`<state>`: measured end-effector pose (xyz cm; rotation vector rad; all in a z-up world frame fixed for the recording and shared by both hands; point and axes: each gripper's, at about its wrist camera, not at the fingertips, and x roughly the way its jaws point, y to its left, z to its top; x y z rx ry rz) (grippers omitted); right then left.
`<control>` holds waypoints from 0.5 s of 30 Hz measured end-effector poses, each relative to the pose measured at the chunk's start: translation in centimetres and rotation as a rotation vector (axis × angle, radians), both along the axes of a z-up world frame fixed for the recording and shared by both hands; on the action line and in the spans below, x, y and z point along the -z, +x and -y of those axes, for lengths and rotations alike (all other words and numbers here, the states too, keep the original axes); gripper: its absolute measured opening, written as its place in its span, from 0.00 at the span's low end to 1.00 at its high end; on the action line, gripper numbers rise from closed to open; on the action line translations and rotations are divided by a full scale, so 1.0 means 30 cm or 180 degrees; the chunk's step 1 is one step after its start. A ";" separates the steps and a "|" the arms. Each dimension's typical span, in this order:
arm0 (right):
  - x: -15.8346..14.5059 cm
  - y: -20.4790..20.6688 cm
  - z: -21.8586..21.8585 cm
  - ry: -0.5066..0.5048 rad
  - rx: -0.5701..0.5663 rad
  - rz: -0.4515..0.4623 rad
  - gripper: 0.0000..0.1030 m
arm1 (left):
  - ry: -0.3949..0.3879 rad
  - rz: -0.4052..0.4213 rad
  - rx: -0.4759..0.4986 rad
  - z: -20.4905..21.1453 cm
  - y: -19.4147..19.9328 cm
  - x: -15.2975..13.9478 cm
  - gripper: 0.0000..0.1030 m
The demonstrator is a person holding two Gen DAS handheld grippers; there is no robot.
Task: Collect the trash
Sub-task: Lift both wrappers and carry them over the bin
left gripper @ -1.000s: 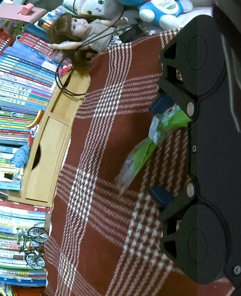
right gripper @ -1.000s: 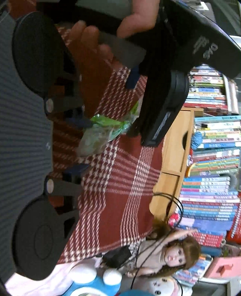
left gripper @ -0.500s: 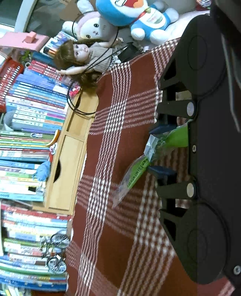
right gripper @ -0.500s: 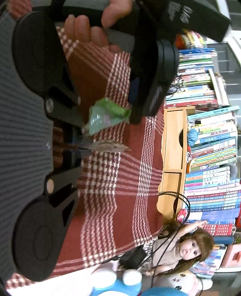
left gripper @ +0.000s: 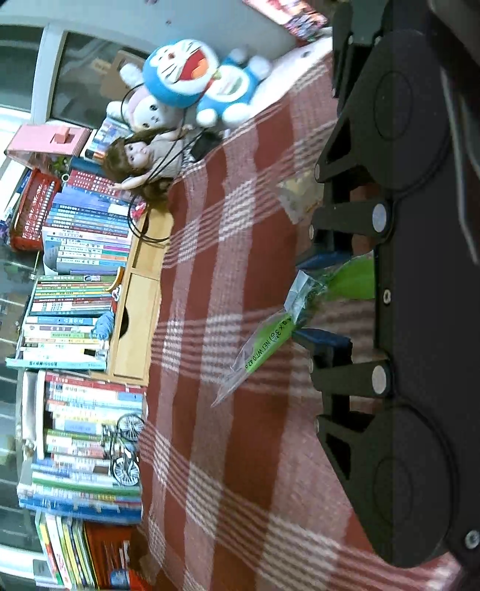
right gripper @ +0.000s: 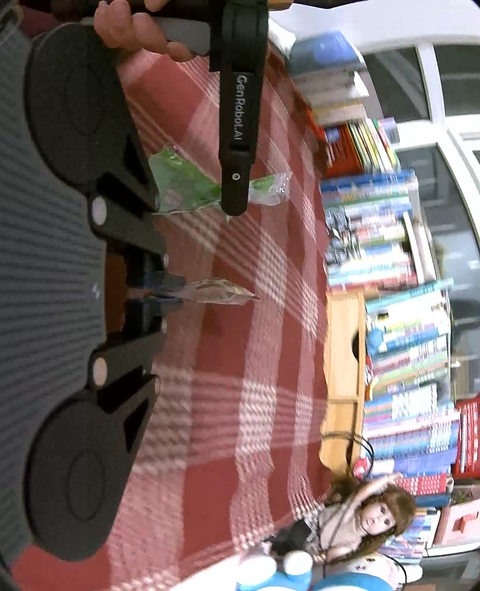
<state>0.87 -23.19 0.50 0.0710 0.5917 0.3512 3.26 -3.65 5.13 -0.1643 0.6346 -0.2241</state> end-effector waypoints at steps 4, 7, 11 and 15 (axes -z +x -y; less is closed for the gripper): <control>0.024 -0.109 -0.056 0.0096 -0.0134 -0.0080 0.07 | 0.0065 -0.0049 0.0035 -0.034 -0.192 0.024 0.32; 0.041 -0.185 -0.092 0.0110 -0.0243 -0.0123 0.07 | 0.0070 -0.0074 0.0017 -0.057 -0.323 0.047 0.32; 0.068 -0.269 -0.129 0.0150 -0.0376 -0.0233 0.07 | 0.0119 -0.0076 -0.0085 -0.078 -0.473 0.082 0.32; 0.110 -0.345 -0.163 0.0071 -0.0444 -0.0362 0.07 | 0.0398 -0.0108 -0.0126 -0.077 -0.597 0.133 0.32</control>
